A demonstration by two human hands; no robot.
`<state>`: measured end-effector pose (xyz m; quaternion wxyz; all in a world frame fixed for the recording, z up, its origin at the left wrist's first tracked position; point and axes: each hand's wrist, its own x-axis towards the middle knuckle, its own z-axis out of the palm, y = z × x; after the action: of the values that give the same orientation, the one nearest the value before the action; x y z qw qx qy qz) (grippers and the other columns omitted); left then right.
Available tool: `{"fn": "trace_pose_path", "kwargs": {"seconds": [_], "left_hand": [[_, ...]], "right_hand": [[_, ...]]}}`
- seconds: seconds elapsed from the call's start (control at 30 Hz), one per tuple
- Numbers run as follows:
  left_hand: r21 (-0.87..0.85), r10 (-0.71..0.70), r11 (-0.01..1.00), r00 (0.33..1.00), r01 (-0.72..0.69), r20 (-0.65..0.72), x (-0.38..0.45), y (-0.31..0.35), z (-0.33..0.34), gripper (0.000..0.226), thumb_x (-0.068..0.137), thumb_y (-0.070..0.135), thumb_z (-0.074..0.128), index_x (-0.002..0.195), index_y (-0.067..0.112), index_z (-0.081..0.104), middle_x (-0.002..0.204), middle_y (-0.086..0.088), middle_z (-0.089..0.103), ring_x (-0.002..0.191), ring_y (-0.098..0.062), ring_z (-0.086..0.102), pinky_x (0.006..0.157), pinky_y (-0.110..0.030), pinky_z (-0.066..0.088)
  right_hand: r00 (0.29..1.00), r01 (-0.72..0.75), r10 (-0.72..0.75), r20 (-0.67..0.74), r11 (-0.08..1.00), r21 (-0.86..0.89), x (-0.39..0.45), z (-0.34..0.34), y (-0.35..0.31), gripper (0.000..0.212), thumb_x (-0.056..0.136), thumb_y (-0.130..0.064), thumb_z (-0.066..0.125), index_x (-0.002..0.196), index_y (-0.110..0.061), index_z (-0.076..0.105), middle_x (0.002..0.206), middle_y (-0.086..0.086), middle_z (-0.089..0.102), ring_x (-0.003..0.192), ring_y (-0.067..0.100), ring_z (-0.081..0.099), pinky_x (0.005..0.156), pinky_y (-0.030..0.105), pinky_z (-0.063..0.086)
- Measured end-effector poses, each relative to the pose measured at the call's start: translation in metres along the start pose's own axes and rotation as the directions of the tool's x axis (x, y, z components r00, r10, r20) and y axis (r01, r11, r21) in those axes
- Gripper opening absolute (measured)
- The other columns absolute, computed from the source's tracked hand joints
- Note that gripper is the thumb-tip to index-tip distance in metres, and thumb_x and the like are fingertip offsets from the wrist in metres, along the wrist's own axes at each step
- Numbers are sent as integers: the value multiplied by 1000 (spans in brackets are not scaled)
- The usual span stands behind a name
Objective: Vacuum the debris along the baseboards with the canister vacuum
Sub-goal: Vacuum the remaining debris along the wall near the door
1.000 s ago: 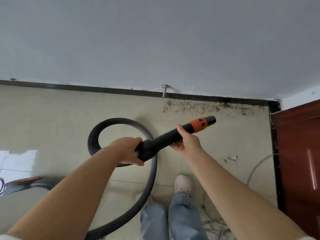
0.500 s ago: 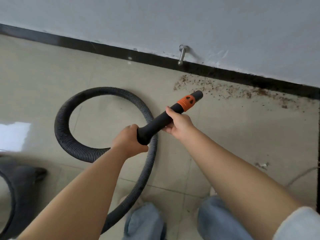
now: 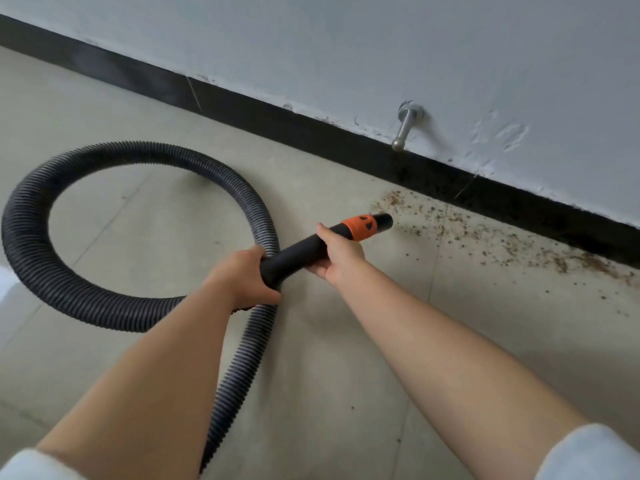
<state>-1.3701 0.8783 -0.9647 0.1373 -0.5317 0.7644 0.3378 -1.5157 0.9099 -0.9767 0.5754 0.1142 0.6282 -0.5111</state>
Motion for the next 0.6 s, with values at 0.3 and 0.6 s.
{"fn": "trace_pose_path", "kwargs": {"seconds": [0.3, 0.6], "left_hand": [[64, 10, 998, 993, -2, -122, -3, -24, 5, 40, 67, 24, 74, 96, 12, 51, 80, -3, 53, 76, -23, 51, 61, -28, 38], [-9, -7, 1000, 979, 5, -203, 1, -15, 10, 44, 65, 30, 72, 100, 17, 49, 81, 0, 56, 75, -21, 59, 67, -33, 52]], "right_hand": [[994, 0, 14, 107, 992, -130, 6, 16, 14, 48, 91, -26, 61, 128, -5, 40, 131, 19, 49, 111, 40, 56, 70, 46, 52], [998, 29, -17, 60, 982, -189, 15, 19, -5, 47, 93, -27, 57, 131, -7, 38, 129, 15, 49, 113, 35, 54, 69, 45, 51]]}}
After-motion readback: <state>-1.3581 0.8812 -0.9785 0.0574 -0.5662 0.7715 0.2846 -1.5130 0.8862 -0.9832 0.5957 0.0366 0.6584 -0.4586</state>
